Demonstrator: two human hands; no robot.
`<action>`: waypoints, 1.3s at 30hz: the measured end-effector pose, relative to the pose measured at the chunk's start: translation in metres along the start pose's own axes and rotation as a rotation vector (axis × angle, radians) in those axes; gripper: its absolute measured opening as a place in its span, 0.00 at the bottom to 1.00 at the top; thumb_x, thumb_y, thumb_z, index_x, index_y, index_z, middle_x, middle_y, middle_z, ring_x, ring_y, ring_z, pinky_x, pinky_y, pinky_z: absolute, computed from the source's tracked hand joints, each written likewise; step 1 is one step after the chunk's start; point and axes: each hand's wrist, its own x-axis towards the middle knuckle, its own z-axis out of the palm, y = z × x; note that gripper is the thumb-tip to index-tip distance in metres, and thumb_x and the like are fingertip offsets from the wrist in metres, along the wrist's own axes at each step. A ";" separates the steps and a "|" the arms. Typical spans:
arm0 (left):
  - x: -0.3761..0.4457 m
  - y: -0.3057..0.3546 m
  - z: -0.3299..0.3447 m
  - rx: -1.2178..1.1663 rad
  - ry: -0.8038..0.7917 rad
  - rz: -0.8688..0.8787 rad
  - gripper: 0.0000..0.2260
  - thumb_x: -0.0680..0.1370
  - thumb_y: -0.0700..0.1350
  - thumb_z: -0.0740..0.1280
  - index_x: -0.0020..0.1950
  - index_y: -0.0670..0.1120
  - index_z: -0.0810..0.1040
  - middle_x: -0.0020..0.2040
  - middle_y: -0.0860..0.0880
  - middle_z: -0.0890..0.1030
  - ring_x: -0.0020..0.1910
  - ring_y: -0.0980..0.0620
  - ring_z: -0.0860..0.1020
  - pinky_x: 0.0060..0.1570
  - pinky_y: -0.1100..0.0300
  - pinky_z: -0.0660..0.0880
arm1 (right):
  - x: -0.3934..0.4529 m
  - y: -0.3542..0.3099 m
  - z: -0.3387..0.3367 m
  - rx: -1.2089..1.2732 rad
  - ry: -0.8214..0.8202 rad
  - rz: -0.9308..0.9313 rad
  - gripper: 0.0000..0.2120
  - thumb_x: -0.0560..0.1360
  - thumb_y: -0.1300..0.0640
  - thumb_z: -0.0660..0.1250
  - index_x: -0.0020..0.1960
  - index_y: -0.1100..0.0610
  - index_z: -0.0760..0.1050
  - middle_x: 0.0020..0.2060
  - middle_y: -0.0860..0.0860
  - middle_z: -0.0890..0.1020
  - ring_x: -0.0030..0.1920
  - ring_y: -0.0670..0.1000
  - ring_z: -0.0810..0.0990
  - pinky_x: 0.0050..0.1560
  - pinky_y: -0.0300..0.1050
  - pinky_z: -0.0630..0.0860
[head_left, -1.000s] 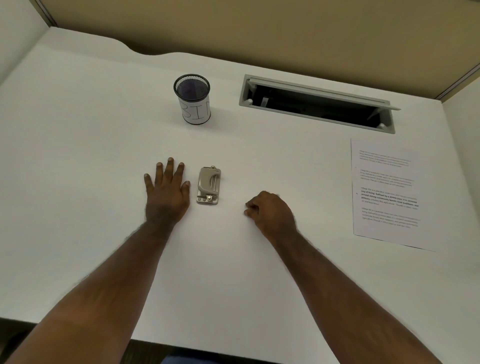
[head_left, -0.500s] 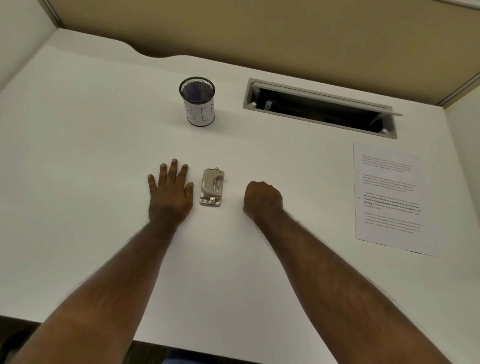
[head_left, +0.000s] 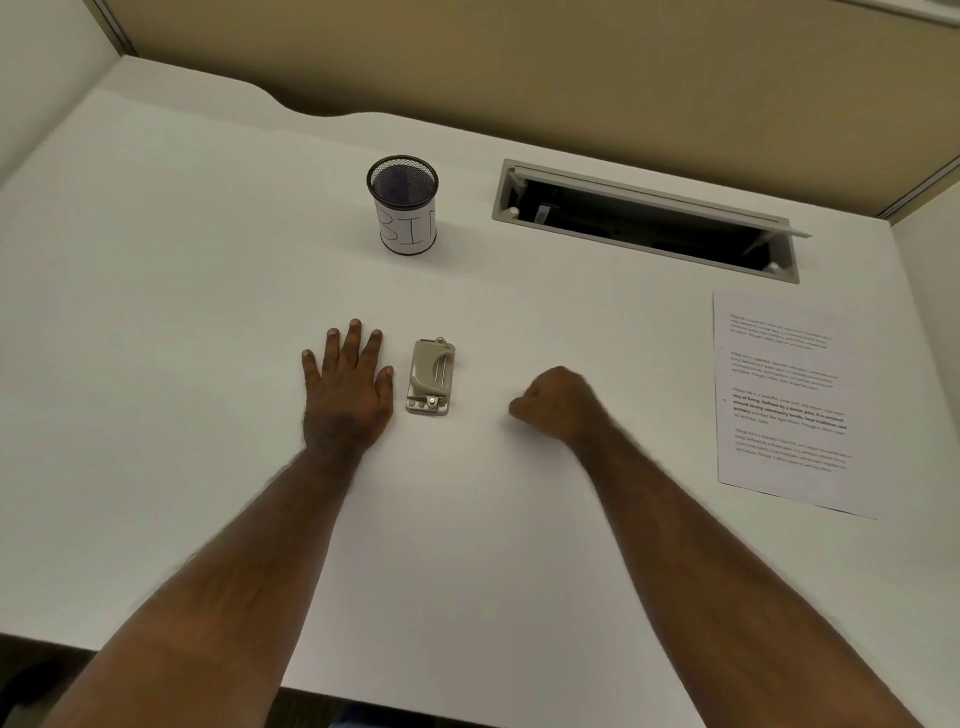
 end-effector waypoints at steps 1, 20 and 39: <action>0.001 0.000 0.000 -0.001 -0.003 -0.005 0.24 0.80 0.53 0.50 0.76 0.49 0.62 0.78 0.46 0.61 0.77 0.42 0.58 0.73 0.38 0.51 | 0.003 0.011 -0.009 0.141 0.005 0.026 0.12 0.69 0.51 0.70 0.39 0.60 0.82 0.41 0.59 0.85 0.43 0.57 0.83 0.46 0.48 0.79; 0.001 0.003 -0.002 -0.021 -0.002 -0.031 0.23 0.80 0.52 0.53 0.75 0.50 0.64 0.77 0.47 0.62 0.77 0.44 0.59 0.73 0.39 0.53 | 0.095 -0.140 -0.120 0.354 0.315 -0.291 0.13 0.65 0.54 0.65 0.38 0.65 0.80 0.36 0.62 0.84 0.30 0.51 0.75 0.35 0.46 0.78; 0.001 0.003 -0.004 -0.038 0.004 -0.023 0.24 0.79 0.52 0.55 0.75 0.50 0.65 0.77 0.47 0.62 0.77 0.44 0.59 0.73 0.38 0.53 | 0.119 -0.184 -0.114 0.240 0.242 -0.362 0.09 0.71 0.57 0.63 0.34 0.49 0.78 0.37 0.46 0.82 0.46 0.54 0.84 0.48 0.52 0.82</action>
